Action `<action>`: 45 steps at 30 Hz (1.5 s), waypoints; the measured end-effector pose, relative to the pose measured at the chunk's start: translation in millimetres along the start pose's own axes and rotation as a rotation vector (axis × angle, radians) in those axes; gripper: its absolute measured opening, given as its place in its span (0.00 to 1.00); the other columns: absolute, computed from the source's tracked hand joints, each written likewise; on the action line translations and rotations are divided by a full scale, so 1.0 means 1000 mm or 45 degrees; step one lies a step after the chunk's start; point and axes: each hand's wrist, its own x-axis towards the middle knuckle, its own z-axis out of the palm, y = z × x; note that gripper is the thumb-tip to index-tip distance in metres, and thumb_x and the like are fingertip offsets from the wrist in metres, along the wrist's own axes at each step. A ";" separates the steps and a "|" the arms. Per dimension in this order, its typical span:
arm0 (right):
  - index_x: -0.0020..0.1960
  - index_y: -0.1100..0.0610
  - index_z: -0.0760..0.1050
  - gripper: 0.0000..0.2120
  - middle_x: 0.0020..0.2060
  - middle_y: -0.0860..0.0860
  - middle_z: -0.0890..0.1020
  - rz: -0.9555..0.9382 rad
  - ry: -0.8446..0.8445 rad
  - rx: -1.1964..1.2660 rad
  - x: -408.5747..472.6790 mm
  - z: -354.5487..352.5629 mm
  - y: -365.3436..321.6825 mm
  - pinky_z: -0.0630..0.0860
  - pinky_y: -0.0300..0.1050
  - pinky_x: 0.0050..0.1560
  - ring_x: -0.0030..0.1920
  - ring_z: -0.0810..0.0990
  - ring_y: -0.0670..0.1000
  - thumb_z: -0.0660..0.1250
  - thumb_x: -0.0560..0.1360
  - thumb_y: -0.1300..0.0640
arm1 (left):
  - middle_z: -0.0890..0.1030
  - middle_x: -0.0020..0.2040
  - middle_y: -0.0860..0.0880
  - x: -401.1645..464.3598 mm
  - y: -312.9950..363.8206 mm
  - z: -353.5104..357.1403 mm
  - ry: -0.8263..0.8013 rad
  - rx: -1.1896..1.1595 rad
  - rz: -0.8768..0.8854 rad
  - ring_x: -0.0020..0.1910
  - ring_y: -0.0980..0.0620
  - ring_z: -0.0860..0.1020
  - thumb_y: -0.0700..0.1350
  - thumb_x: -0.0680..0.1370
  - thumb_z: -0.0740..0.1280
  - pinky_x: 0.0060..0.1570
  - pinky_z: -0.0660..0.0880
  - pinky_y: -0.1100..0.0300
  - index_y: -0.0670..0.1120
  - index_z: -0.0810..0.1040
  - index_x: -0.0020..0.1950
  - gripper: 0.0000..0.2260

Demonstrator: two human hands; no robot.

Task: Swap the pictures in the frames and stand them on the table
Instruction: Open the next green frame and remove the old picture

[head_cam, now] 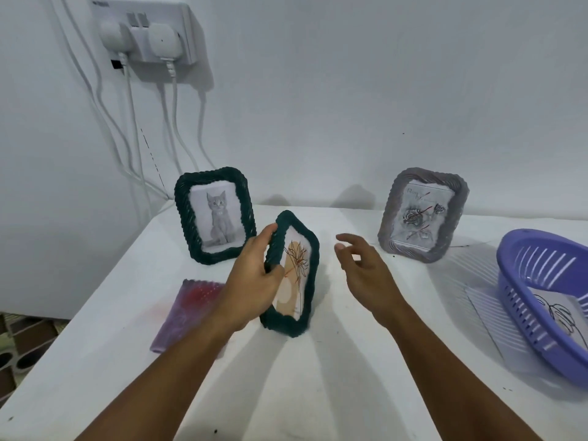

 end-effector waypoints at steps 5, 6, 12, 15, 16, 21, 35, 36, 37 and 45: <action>0.61 0.43 0.73 0.17 0.48 0.46 0.81 -0.035 -0.059 0.040 0.012 0.000 -0.026 0.79 0.48 0.49 0.48 0.82 0.49 0.63 0.75 0.39 | 0.69 0.67 0.54 -0.007 0.022 0.018 -0.071 0.342 0.182 0.59 0.57 0.74 0.38 0.78 0.62 0.59 0.73 0.60 0.53 0.57 0.76 0.29; 0.61 0.43 0.73 0.18 0.49 0.47 0.81 -0.042 -0.052 0.032 0.014 -0.001 -0.029 0.79 0.48 0.49 0.48 0.82 0.50 0.64 0.74 0.39 | 0.69 0.66 0.57 -0.008 0.025 0.022 -0.094 0.303 0.175 0.56 0.60 0.75 0.39 0.78 0.62 0.56 0.74 0.63 0.53 0.57 0.76 0.28; 0.57 0.48 0.76 0.17 0.44 0.49 0.83 0.018 0.027 -0.068 0.019 -0.012 -0.029 0.77 0.44 0.43 0.44 0.82 0.49 0.71 0.71 0.45 | 0.77 0.61 0.59 -0.009 0.025 0.036 -0.199 -0.255 -0.061 0.54 0.61 0.79 0.43 0.79 0.65 0.55 0.76 0.61 0.56 0.65 0.71 0.22; 0.56 0.51 0.77 0.14 0.40 0.50 0.84 0.045 0.079 -0.116 0.021 -0.019 -0.029 0.79 0.46 0.42 0.39 0.82 0.49 0.70 0.71 0.51 | 0.81 0.57 0.52 -0.006 0.019 0.036 -0.253 -0.556 -0.187 0.55 0.55 0.80 0.44 0.79 0.64 0.54 0.79 0.52 0.53 0.71 0.66 0.16; 0.55 0.51 0.77 0.13 0.39 0.50 0.83 0.043 0.108 -0.159 0.021 -0.024 -0.029 0.80 0.47 0.43 0.38 0.82 0.49 0.69 0.71 0.53 | 0.81 0.56 0.51 -0.004 0.014 0.035 -0.258 -0.530 -0.192 0.55 0.54 0.80 0.44 0.79 0.64 0.54 0.79 0.51 0.53 0.73 0.65 0.14; 0.54 0.55 0.79 0.10 0.38 0.52 0.84 0.092 0.189 -0.082 0.016 -0.040 -0.003 0.76 0.43 0.34 0.33 0.81 0.50 0.68 0.73 0.57 | 0.75 0.62 0.57 -0.002 -0.028 0.030 -0.186 0.211 0.032 0.59 0.58 0.74 0.47 0.78 0.65 0.59 0.73 0.62 0.56 0.74 0.63 0.14; 0.62 0.58 0.74 0.15 0.53 0.52 0.78 -0.233 0.150 -0.536 -0.019 0.001 0.096 0.69 0.48 0.59 0.53 0.70 0.48 0.65 0.75 0.62 | 0.70 0.65 0.53 -0.015 -0.095 0.037 -0.193 0.713 0.278 0.65 0.60 0.61 0.64 0.73 0.56 0.62 0.51 0.77 0.48 0.73 0.67 0.29; 0.63 0.57 0.73 0.17 0.56 0.51 0.77 -0.248 0.160 -0.529 -0.020 0.001 0.097 0.67 0.45 0.60 0.55 0.68 0.49 0.65 0.75 0.63 | 0.70 0.65 0.53 -0.016 -0.096 0.037 -0.188 0.708 0.295 0.64 0.61 0.61 0.64 0.73 0.55 0.63 0.53 0.76 0.48 0.73 0.67 0.29; 0.63 0.56 0.73 0.18 0.58 0.51 0.76 -0.271 0.161 -0.527 -0.020 0.001 0.099 0.65 0.42 0.60 0.57 0.68 0.50 0.65 0.74 0.64 | 0.70 0.64 0.53 -0.017 -0.098 0.037 -0.186 0.701 0.304 0.64 0.61 0.62 0.64 0.74 0.55 0.65 0.56 0.73 0.48 0.73 0.67 0.29; 0.61 0.52 0.74 0.12 0.62 0.46 0.75 -0.409 0.036 -0.605 -0.013 -0.004 0.102 0.65 0.43 0.62 0.58 0.64 0.42 0.64 0.78 0.55 | 0.57 0.74 0.56 -0.007 -0.101 0.040 -0.189 0.624 0.280 0.70 0.57 0.55 0.62 0.71 0.59 0.68 0.56 0.59 0.54 0.69 0.67 0.26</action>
